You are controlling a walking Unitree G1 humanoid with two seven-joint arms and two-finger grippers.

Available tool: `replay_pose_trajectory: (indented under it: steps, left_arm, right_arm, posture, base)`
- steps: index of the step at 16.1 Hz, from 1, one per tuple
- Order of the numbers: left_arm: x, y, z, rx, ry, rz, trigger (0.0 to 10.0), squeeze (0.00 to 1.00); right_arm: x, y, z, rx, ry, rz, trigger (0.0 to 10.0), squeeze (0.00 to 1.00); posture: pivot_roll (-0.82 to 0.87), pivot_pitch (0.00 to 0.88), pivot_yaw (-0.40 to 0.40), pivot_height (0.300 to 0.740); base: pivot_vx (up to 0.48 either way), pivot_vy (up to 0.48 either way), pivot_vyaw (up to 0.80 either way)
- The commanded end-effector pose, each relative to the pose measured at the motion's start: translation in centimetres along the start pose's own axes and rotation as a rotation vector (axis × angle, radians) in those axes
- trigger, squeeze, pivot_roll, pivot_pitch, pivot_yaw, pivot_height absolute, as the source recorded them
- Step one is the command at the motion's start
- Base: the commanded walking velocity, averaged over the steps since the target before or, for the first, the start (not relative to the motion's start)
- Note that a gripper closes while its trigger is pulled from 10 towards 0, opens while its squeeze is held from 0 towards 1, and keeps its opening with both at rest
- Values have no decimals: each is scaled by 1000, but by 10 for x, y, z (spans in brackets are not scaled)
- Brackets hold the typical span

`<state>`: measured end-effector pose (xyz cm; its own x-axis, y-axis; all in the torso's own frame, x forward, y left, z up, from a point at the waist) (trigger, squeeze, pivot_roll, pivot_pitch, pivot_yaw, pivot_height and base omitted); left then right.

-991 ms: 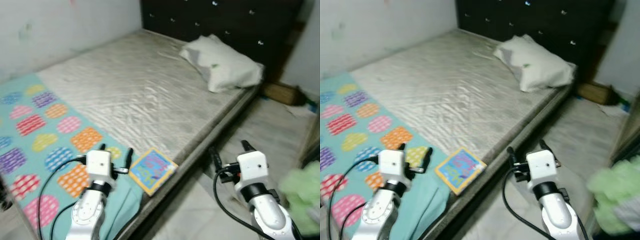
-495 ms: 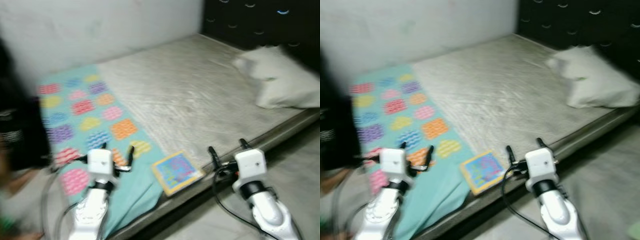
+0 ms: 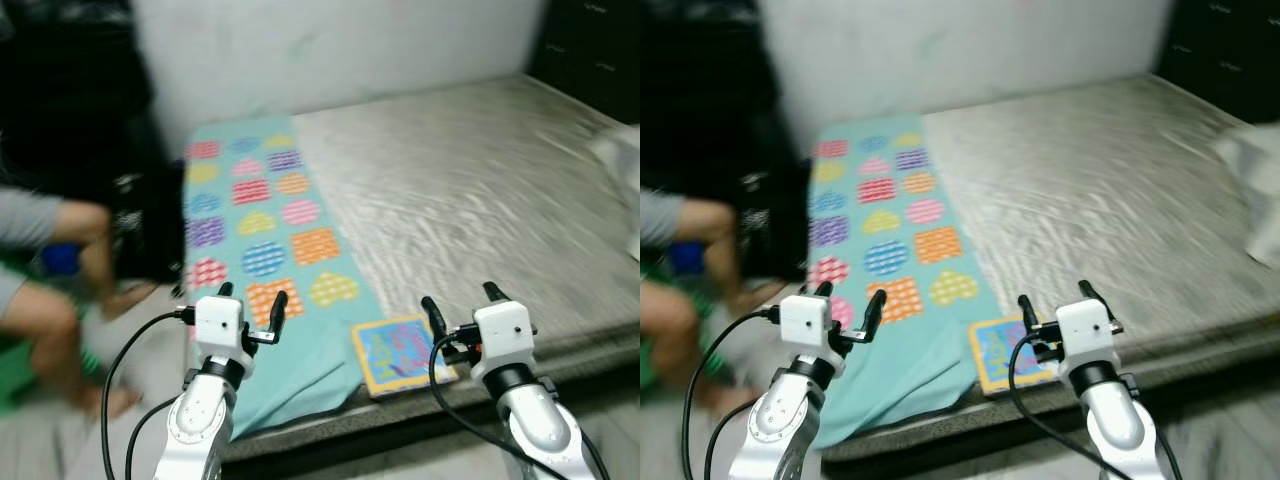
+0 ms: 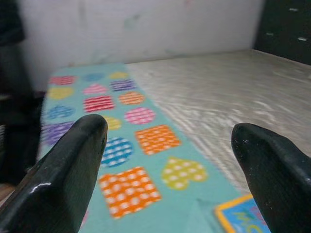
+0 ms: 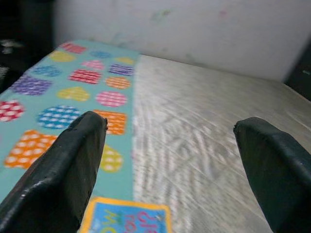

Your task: Clean up the room

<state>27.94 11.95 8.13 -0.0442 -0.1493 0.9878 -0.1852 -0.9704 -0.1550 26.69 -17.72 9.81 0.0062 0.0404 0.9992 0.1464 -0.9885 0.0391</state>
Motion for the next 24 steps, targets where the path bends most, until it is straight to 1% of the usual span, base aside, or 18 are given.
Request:
replay_pose_trajectory:
  steps: [1, 3, 4, 5, 6, 8, 9, 11, 14, 18, 19, 21, 22, 24]
  left_arm:
    - [-3, -13, 0, 42, -14, 32, 10000, 0]
    - [2, -19, 5, 59, 10, 62, 10000, 0]
    - [4, -23, 6, 73, 12, 62, 10000, 0]
    - [5, -28, 7, 88, 14, 70, 10000, 0]
    - [6, -31, 8, 92, 12, 73, 10000, 0]
    - [4, -37, 6, 117, -2, 77, 10000, 0]
    - [2, -43, 5, 143, -16, 63, 10000, 0]
    - [5, -42, -1, 128, -13, 62, 10000, 0]
    - [5, -44, -6, 117, -22, 66, 10000, 0]
    - [14, -46, -2, 131, -10, 67, 10000, 0]
    - [16, -46, -3, 134, -7, 64, 10000, 0]
    - [13, -44, -8, 133, -21, 58, 10000, 0]
    - [12, -43, -10, 131, -26, 56, 10000, 0]
    - [14, -51, -19, 154, -30, 50, 10000, 0]
  right_arm:
    - [5, -7, 9, 21, 26, -4, 10000, 0]
    - [10, -5, 19, 7, 44, -6, 10000, 0]
    - [12, -5, 23, -2, 50, 10, 10000, 0]
    - [11, -9, 29, -15, 44, 44, 10000, 0]
    - [11, -13, 32, -23, 45, 59, 10000, 0]
    - [6, -14, 39, -83, 30, 35, 10000, 0]
    - [11, -18, 42, -61, 70, 128, 10000, 0]
    - [21, -18, 45, -64, 107, 142, 10000, 0]
    - [25, -18, 46, -77, 116, 151, 10000, 0]
    - [26, -15, 44, -87, 113, 172, 10000, 0]
    - [28, -14, 43, -92, 113, 170, 10000, 0]
    - [26, -14, 39, -101, 102, 171, 10000, 0]
    - [24, -14, 36, -101, 96, 169, 10000, 0]
    - [15, -11, 19, -93, 48, 156, 10000, 0]
  posture:
    - [-13, 16, 42, 740]
    - [2, 6, 16, 740]
    - [7, 6, 24, 740]
    - [16, 5, 39, 740]
    - [23, 19, 53, 740]
    - [32, 26, 84, 740]
    - [40, 31, 95, 740]
    - [59, 53, 102, 740]
    - [65, 94, 90, 740]
    - [84, 133, 81, 740]
    - [80, 150, 76, 740]
    - [74, 156, 74, 740]
    - [73, 161, 72, 740]
    - [78, 179, 55, 740]
  base:
    - [0, 0, 744]
    - [0, 0, 741]
    - [0, 0, 731]
    - [0, 0, 544]
    - [0, 0, 0]
    - [0, 0, 0]
    - [0, 0, 0]
    - [0, 0, 0]
    - [0, 0, 0]
    - [0, 0, 0]
    - [0, 0, 0]
    - [0, 0, 0]
    - [0, 0, 0]
    - [0, 0, 0]
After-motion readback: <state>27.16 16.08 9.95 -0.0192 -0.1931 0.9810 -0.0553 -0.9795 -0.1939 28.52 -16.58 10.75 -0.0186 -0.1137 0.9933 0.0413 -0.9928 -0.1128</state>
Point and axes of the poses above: a point about 5 cm out from each wrist's last joint towards the gripper, its own z axis pointing out of the wrist towards the gripper, its own x axis along the axis of the wrist's last joint, y = z × x, the point moved 3 cm from there along z, pointing out of the wrist towards the gripper, and after that the axes turned 12 degrees about z, right-handed, at the moved point
